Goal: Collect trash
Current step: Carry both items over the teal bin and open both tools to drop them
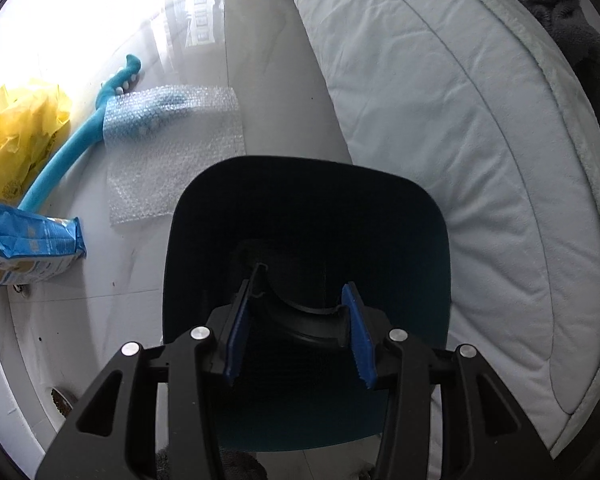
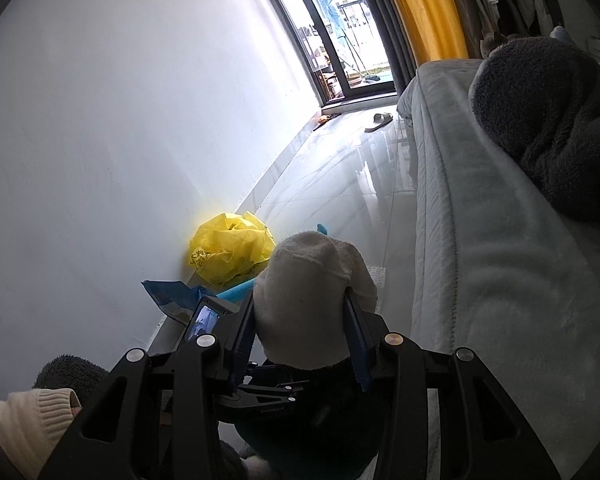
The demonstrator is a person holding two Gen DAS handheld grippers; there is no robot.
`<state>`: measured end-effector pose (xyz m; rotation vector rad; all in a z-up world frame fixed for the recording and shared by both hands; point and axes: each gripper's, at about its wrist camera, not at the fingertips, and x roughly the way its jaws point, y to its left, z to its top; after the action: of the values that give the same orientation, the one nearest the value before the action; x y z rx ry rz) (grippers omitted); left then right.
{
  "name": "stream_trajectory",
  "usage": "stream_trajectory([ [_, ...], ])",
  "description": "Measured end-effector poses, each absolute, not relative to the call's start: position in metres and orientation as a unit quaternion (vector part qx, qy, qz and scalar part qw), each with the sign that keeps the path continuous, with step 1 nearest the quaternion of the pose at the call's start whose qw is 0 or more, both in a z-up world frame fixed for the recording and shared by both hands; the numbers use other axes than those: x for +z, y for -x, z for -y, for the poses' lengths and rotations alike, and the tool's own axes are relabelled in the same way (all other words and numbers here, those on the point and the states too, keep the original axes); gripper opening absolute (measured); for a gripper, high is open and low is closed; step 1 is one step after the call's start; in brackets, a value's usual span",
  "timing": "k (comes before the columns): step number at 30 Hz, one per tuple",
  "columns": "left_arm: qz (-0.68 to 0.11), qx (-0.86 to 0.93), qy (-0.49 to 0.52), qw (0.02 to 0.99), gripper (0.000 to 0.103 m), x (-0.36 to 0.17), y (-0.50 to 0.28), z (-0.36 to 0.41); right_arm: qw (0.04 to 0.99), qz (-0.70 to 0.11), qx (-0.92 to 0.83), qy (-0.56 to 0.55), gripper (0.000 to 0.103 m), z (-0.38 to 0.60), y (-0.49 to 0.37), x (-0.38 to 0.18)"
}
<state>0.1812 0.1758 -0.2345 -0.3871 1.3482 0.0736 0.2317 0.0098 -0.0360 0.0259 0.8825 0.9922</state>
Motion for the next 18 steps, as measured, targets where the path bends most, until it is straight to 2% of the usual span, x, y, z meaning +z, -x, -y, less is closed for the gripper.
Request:
stream_trajectory([
  [5, -0.633, 0.038, 0.196, 0.748, 0.055, -0.239, -0.179, -0.186, 0.779, -0.428, 0.458, 0.0, 0.042, -0.025, -0.233, -0.053],
  [7, -0.633, 0.042, 0.2, 0.747, 0.066, -0.236, -0.178, -0.191, 0.776, -0.435, 0.456, 0.003, 0.042, -0.031, -0.236, -0.061],
  [10, -0.627, 0.046, 0.209, 0.749, 0.071, -0.228, -0.177, -0.201, 0.774, -0.443, 0.453, 0.003, 0.042, -0.037, -0.24, -0.067],
  [18, -0.598, 0.057, 0.206, 0.772, 0.075, -0.204, -0.167, -0.225, 0.758, -0.484, 0.438, 0.004, 0.042, -0.058, -0.247, -0.101],
])
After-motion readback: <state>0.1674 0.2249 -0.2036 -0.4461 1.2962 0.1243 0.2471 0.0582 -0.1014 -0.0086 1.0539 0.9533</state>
